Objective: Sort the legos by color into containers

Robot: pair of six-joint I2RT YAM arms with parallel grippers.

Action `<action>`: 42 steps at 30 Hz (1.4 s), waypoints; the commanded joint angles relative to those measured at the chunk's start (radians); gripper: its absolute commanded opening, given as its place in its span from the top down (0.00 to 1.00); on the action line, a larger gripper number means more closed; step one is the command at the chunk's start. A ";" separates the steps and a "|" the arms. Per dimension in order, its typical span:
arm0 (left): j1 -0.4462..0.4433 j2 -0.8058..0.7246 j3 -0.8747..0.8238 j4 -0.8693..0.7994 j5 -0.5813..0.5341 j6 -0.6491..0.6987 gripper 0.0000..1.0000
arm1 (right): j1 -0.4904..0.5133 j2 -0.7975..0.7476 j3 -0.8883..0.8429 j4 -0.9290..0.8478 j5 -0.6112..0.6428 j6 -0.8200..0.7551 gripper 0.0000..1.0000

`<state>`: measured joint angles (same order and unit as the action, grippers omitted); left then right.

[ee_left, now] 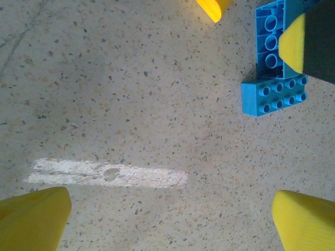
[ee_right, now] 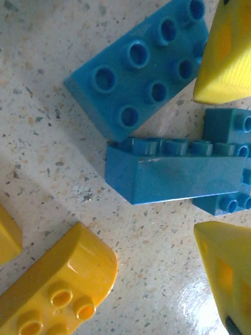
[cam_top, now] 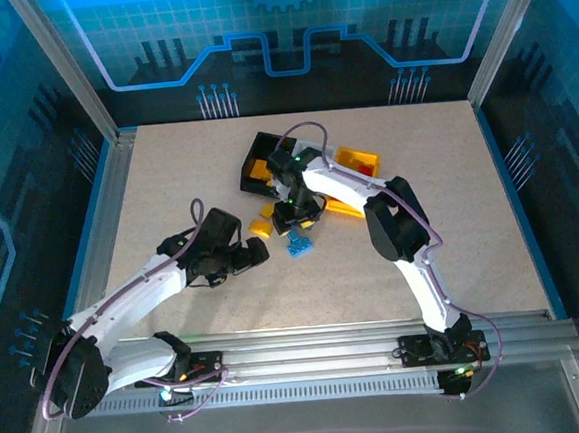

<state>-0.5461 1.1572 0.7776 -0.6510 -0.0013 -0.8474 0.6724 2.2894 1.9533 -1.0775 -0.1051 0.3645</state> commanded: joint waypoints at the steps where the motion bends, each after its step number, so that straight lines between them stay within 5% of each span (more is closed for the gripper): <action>1: -0.002 -0.035 -0.013 -0.054 -0.030 0.003 0.01 | 0.013 0.029 0.052 -0.027 0.002 -0.002 0.40; 17: 0.014 -0.015 -0.019 -0.035 -0.009 0.013 0.01 | 0.045 0.090 0.067 -0.041 0.028 0.000 0.59; 30: 0.014 -0.017 -0.039 -0.017 0.000 0.004 0.01 | 0.049 -0.031 0.041 -0.036 0.033 0.034 0.75; 42: 0.015 -0.014 -0.137 0.102 0.061 -0.116 0.01 | -0.116 -0.167 0.026 0.052 -0.228 0.203 0.76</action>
<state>-0.5385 1.1454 0.6693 -0.5900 0.0238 -0.9081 0.6239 2.1601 1.9953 -1.0599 -0.2207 0.4847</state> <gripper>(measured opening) 0.989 0.256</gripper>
